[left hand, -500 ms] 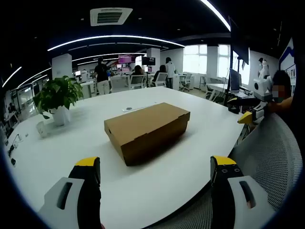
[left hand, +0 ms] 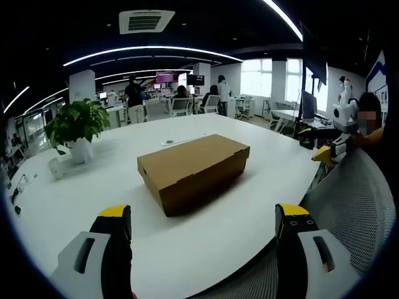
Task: Operate the shoe box by opening the lid, removing the specified soft item, and placing it in the target area until the item is outside and the box remains undamaged.
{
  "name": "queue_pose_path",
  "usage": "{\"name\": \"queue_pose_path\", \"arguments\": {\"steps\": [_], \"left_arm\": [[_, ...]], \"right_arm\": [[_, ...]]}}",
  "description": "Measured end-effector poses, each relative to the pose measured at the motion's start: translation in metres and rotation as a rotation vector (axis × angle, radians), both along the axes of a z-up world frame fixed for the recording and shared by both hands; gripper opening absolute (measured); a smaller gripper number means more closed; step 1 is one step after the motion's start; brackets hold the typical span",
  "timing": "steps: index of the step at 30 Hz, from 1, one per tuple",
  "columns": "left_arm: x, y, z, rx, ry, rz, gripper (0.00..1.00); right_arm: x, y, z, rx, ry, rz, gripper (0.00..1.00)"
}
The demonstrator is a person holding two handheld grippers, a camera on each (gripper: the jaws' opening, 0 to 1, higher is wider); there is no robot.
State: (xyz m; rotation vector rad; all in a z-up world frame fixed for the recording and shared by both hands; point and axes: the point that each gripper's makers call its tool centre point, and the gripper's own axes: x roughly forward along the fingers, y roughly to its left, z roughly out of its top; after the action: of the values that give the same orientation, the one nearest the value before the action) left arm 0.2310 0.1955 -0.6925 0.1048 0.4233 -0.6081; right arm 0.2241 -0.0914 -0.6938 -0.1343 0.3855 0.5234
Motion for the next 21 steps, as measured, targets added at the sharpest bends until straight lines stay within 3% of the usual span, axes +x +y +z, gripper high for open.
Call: {"name": "queue_pose_path", "arguments": {"steps": [21], "left_arm": [[-0.0029, -0.0049, 0.0017, -0.039, 0.032, -0.015, 0.99]], "right_arm": [[0.0004, -0.0018, 0.0008, 0.024, 0.014, -0.015, 0.98]]}}
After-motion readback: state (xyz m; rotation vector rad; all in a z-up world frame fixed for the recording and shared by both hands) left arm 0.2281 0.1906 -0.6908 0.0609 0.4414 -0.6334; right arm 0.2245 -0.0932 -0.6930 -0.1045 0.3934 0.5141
